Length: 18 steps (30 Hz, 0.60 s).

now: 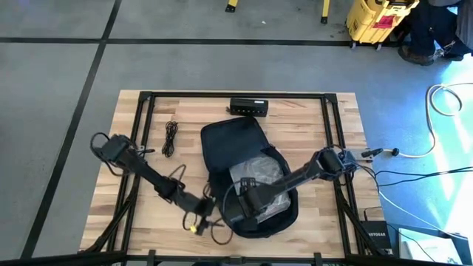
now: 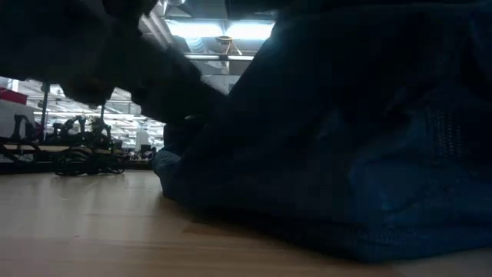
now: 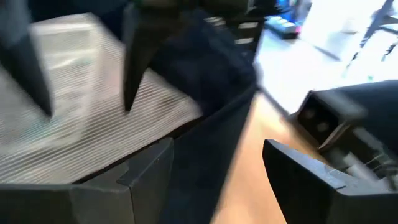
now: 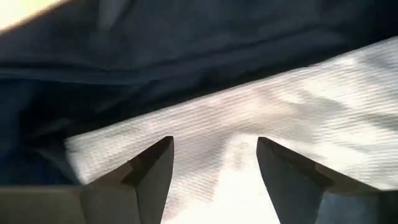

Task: Unpack backpack
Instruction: Remove the transparent zip bag from the black backpack

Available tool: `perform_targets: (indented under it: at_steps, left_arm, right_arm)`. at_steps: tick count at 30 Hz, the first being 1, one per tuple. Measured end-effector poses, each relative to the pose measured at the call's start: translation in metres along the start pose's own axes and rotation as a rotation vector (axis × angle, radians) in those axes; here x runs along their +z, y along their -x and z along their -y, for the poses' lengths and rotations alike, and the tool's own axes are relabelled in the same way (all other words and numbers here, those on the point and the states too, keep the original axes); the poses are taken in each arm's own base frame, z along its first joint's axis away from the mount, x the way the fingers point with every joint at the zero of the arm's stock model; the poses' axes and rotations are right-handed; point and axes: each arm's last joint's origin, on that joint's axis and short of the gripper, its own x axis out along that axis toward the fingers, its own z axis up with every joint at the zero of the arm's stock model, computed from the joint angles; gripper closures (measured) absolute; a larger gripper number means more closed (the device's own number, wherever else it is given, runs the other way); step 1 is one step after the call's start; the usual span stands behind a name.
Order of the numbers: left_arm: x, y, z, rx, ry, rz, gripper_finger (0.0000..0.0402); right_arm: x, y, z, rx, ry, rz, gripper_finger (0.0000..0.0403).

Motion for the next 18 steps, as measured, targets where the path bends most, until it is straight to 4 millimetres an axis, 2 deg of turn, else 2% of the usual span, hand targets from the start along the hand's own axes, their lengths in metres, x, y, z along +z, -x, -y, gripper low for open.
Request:
perform_targets:
  at_steps: [4,8,13,18]
  left_arm:
    - [-0.001,-0.025,0.013,-0.043,-0.005,0.003,0.0165]
    - [-0.006,-0.045,0.016,-0.075,0.018,-0.004,0.0165]
    - [-0.015,-0.059,0.009,-0.103,0.096,-0.028,0.0165]
    - [-0.021,-0.062,-0.001,-0.091,0.159,-0.053,0.0165]
  right_arm:
    - [-0.006,-0.008,-0.018,0.078,-0.01,0.014,0.0191]
    - [-0.011,-0.007,-0.028,0.102,-0.005,0.016,0.0191]
    - [-0.018,-0.009,-0.04,0.107,0.03,0.004,0.0191]
    - [-0.023,-0.011,-0.046,0.083,0.057,-0.013,0.0191]
